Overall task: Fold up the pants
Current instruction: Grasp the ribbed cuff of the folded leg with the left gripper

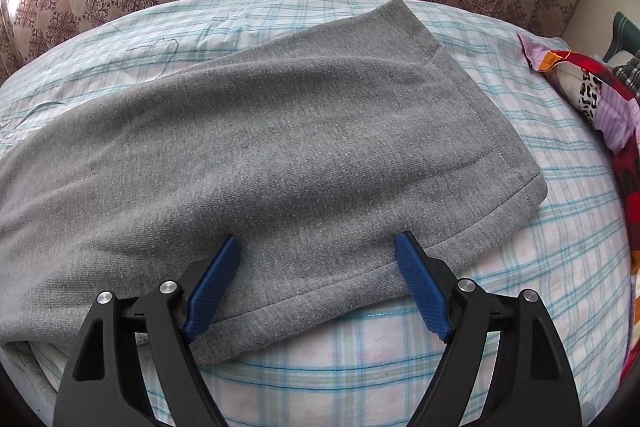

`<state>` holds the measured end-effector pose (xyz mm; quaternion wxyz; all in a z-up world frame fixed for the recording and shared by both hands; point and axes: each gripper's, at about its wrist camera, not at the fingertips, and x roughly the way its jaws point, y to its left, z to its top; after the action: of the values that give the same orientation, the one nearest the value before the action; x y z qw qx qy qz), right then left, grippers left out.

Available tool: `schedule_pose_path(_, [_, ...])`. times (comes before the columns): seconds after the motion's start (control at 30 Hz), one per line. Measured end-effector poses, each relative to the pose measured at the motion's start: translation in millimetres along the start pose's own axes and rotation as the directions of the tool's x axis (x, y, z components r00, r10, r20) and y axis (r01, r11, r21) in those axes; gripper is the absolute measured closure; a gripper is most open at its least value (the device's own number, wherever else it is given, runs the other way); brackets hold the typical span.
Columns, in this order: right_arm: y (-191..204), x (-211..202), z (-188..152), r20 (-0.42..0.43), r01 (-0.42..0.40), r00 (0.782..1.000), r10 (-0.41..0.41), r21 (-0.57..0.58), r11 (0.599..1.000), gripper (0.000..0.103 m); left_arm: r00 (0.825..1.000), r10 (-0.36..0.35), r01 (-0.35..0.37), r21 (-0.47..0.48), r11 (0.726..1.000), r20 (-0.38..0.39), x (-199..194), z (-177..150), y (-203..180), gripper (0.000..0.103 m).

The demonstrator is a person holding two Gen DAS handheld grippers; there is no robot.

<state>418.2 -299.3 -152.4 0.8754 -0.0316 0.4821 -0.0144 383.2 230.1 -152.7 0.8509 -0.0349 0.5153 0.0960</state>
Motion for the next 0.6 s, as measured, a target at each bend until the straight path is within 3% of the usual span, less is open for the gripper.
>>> schedule_pose_path(0.13, [0,0,1,-0.002,0.002,1.0,-0.002,-0.001,1.0,0.023,0.999,-0.038,0.038,0.05,0.998,0.011,4,1,-7,0.038])
schedule_pose_path(0.3, [1,0,2,-0.01,0.003,1.0,-0.003,0.001,1.0,0.023,0.999,-0.047,0.044,0.111,0.993,0.024,-5,-2,-22,0.069])
schedule_pose_path(0.4, [0,-2,3,-0.015,-0.001,1.0,0.001,0.008,1.0,0.023,0.997,-0.051,0.044,0.107,0.993,0.057,-21,-9,-26,0.076])
schedule_pose_path(0.6, [-9,-12,13,-0.016,-0.035,0.999,0.036,0.059,0.998,0.023,0.985,-0.112,0.094,0.138,0.986,0.128,-75,-36,-38,0.078])
